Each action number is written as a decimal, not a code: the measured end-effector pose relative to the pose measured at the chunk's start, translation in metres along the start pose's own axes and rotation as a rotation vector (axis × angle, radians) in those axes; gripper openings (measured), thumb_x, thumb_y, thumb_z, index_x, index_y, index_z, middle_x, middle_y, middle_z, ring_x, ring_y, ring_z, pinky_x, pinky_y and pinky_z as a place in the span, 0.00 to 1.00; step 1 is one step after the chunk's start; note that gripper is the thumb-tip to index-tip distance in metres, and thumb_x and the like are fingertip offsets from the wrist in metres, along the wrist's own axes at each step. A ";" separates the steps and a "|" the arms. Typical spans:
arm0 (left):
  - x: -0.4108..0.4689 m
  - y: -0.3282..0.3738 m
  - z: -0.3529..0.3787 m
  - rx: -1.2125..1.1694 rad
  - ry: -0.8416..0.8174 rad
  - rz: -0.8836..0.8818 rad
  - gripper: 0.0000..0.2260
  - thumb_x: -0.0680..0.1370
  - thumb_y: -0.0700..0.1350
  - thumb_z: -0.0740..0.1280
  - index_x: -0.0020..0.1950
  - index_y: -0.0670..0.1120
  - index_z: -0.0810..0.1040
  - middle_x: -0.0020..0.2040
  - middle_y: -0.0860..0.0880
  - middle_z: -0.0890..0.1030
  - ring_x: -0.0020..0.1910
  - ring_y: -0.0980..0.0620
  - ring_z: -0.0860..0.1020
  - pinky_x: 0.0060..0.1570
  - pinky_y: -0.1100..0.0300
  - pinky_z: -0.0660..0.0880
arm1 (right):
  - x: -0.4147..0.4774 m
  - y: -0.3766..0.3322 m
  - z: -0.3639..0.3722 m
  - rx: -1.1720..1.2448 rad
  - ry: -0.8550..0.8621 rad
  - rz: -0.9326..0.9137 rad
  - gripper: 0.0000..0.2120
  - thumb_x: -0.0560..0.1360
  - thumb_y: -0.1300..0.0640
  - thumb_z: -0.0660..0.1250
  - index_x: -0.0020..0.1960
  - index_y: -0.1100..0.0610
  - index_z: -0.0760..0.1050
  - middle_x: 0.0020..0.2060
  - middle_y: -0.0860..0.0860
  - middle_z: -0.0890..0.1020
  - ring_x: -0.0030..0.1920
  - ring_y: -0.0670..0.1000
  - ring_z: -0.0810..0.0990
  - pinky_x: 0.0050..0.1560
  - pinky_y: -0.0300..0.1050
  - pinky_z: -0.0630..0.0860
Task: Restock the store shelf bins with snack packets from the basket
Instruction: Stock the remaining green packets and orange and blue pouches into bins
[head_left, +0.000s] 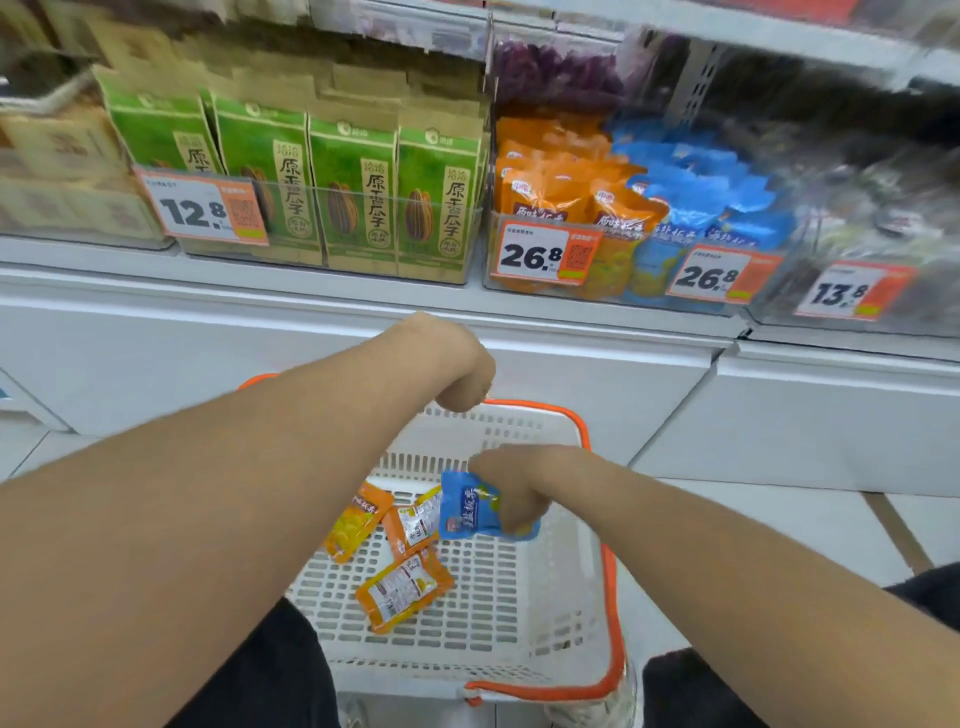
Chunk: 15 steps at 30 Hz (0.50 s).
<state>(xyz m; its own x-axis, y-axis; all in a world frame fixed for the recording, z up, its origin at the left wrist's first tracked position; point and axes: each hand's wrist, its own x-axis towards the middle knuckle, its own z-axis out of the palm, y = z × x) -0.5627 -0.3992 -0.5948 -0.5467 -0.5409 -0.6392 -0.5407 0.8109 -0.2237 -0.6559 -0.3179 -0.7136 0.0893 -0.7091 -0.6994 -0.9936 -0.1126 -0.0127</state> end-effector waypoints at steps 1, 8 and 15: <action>-0.005 0.001 -0.004 -0.060 0.026 -0.033 0.22 0.82 0.36 0.58 0.76 0.47 0.73 0.70 0.44 0.77 0.46 0.46 0.85 0.50 0.50 0.81 | -0.013 0.006 -0.016 0.024 0.058 0.019 0.20 0.73 0.55 0.74 0.60 0.60 0.70 0.54 0.56 0.79 0.47 0.57 0.79 0.36 0.45 0.71; -0.037 0.011 -0.042 -0.647 0.558 -0.284 0.12 0.84 0.45 0.58 0.48 0.38 0.74 0.42 0.43 0.80 0.38 0.41 0.84 0.40 0.50 0.83 | -0.102 0.050 -0.110 0.347 0.419 0.131 0.08 0.73 0.62 0.68 0.39 0.55 0.70 0.38 0.52 0.77 0.43 0.56 0.79 0.35 0.42 0.71; -0.025 0.031 -0.080 -1.338 1.096 -0.110 0.26 0.82 0.63 0.55 0.43 0.45 0.81 0.38 0.46 0.83 0.37 0.40 0.84 0.42 0.48 0.83 | -0.170 0.096 -0.171 0.964 0.902 0.106 0.05 0.69 0.63 0.69 0.44 0.58 0.77 0.35 0.52 0.80 0.37 0.53 0.79 0.36 0.41 0.75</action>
<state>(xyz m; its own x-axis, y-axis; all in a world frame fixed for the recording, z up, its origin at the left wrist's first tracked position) -0.6167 -0.3786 -0.5268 -0.3123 -0.9244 0.2190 -0.4045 0.3380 0.8498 -0.7542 -0.3271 -0.4743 -0.3492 -0.9369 -0.0158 -0.6163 0.2423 -0.7493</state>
